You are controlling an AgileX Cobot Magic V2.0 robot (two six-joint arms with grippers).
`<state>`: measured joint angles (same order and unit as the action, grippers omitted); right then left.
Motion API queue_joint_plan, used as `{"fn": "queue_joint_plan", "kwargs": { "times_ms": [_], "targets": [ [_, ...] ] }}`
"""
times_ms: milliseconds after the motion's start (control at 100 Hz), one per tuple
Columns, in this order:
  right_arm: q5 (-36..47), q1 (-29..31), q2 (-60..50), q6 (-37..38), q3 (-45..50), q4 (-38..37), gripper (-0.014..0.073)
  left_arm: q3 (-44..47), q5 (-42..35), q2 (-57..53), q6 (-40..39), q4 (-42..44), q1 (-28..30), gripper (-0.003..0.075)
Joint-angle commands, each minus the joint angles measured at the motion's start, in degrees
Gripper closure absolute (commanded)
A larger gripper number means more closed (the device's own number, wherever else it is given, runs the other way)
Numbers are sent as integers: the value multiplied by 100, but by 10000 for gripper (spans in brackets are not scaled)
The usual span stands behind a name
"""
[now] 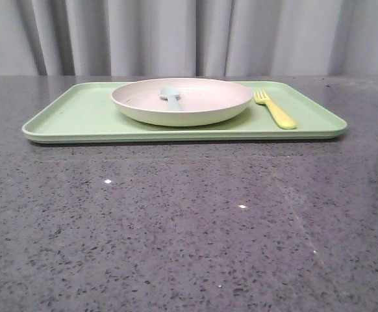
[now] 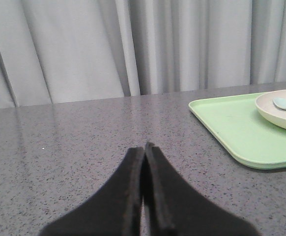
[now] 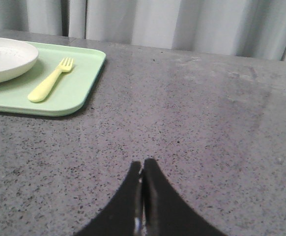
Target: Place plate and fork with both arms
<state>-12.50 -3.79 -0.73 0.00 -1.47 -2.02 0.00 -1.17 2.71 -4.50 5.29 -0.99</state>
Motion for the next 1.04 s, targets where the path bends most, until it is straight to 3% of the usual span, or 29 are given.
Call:
{"fn": "queue_joint_plan", "kwargs": {
  "times_ms": [0, 350, 1030],
  "targets": [
    [819, 31, -116, -77, 45, -6, 713, 66, -470, 53, -7, -18, 3, 741],
    [1389, 31, -116, -77, 270, -6, 713, 66, -470, 53, -7, -18, 3, 741],
    [1379, 31, -116, -77, 270, -6, 713, 66, -470, 53, -7, -18, 3, 741]
  ]
}}
